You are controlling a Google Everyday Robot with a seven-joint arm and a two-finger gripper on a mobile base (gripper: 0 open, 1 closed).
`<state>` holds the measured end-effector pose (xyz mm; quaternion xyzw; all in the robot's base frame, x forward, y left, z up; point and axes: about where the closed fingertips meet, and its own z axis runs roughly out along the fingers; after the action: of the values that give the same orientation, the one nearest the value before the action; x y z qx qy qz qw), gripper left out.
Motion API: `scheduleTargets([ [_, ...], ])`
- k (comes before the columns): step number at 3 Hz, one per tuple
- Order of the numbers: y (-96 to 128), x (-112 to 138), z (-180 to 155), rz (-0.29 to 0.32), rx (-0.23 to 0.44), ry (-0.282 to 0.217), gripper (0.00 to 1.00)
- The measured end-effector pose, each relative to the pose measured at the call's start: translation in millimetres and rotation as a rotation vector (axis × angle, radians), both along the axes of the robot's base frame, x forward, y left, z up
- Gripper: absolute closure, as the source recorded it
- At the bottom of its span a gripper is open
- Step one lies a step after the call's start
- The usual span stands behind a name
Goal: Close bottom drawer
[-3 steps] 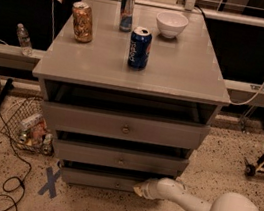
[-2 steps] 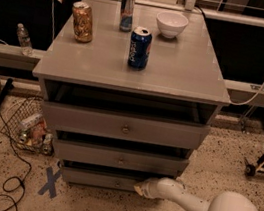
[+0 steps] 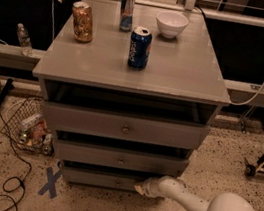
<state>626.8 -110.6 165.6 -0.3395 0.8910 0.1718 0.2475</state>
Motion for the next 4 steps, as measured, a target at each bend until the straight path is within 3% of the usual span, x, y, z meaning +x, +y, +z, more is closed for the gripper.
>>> scheduleTargets([
  [1, 0, 0, 0, 0.0, 0.0, 0.0, 1.0],
  [2, -8, -16, -1, -0.004, 0.0, 0.071, 1.0],
  [3, -25, -39, 2, -0.033, -0.006, 0.157, 1.0],
  [4, -40, -58, 5, -0.076, -0.01, 0.209, 1.0],
])
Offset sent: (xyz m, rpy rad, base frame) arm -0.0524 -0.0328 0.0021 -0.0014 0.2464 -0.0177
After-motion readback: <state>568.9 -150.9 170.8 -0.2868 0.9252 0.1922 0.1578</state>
